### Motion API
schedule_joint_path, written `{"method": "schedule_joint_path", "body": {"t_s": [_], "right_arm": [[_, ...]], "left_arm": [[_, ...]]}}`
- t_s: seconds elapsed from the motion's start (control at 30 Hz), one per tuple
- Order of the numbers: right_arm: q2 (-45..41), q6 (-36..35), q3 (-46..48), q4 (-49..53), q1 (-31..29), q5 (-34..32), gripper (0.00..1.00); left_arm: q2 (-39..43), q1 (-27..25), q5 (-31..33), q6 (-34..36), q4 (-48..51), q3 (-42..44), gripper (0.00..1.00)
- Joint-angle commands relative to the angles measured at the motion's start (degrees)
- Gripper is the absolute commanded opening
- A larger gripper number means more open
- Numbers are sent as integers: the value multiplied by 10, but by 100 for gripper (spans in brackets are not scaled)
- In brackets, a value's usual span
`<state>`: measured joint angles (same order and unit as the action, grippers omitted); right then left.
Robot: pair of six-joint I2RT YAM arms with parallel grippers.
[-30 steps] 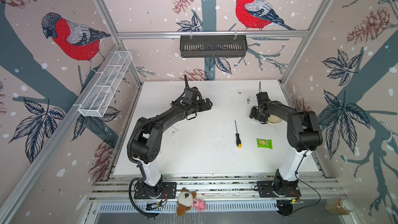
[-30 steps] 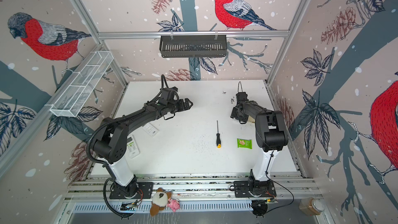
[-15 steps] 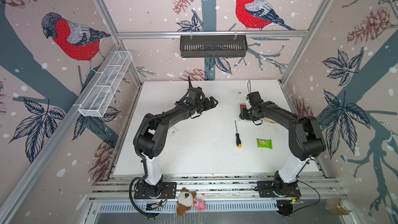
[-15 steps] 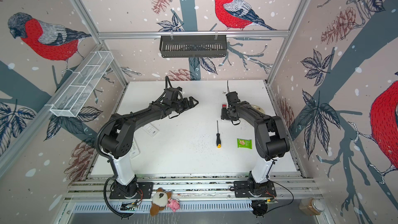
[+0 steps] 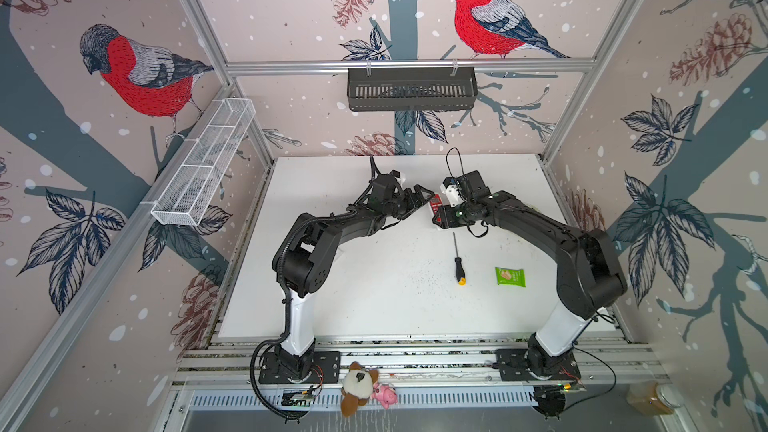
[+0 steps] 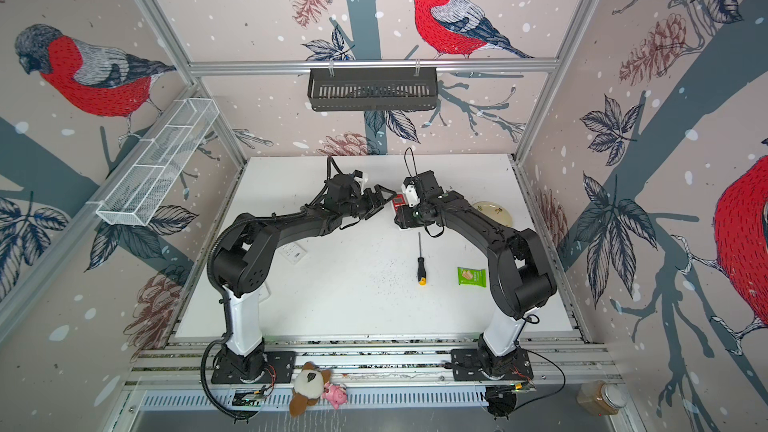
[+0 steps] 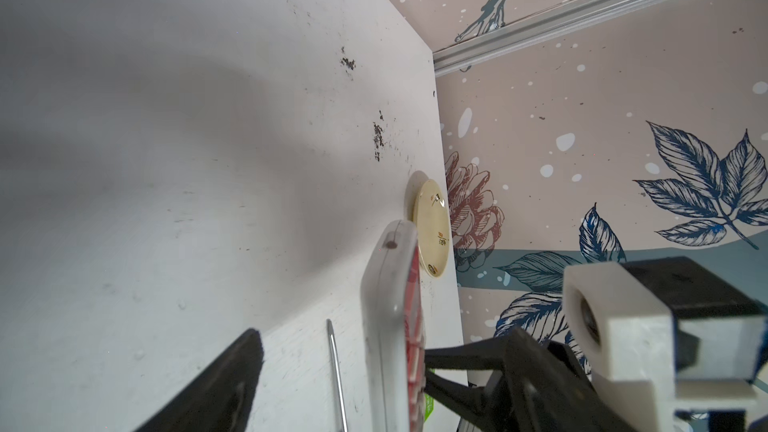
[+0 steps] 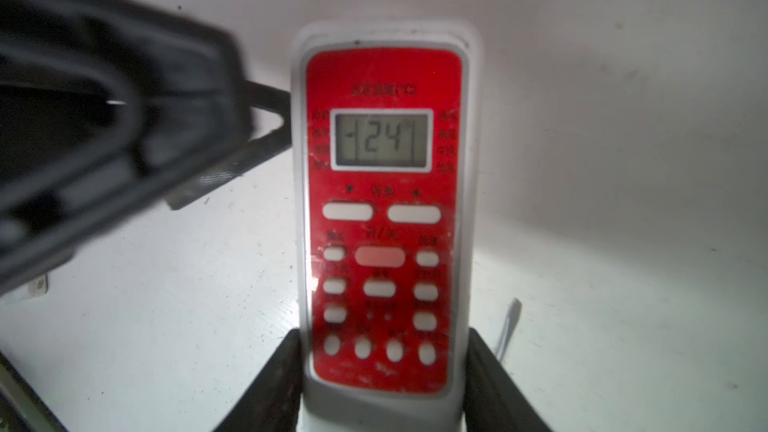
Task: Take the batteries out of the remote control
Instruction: 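Lift the remote with the right gripper while the left gripper grasps its end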
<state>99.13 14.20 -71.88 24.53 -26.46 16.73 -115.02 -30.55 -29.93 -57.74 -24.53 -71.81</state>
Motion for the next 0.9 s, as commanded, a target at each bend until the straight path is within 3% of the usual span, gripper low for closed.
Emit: {"method": "schedule_joint_path", "body": {"t_s": [0.0, 0.17, 0.23, 0.5, 0.63, 0.73, 0.87], "right_arm": [[3, -10, -3, -8, -1, 30, 33], [6, -10, -5, -7, -5, 46, 32], [6, -9, -3, -7, -4, 54, 32], [-4, 4, 4, -12, -5, 84, 36], [-22, 17, 6, -6, 0, 93, 59], [-58, 57, 24, -26, 25, 114, 69], [-129, 125, 70, -84, 94, 176, 100]], "left_arm": [[-11, -6, -22, -16, -46, 2, 86], [-22, -8, -28, -25, -52, 7, 68], [-22, -8, -30, -27, -61, 8, 55], [-20, -7, -29, -29, -62, 6, 15], [-9, -4, -14, -23, -54, 6, 10], [-3, 5, -8, -23, -50, 4, 9], [5, 21, 3, -38, -63, 17, 7]]}}
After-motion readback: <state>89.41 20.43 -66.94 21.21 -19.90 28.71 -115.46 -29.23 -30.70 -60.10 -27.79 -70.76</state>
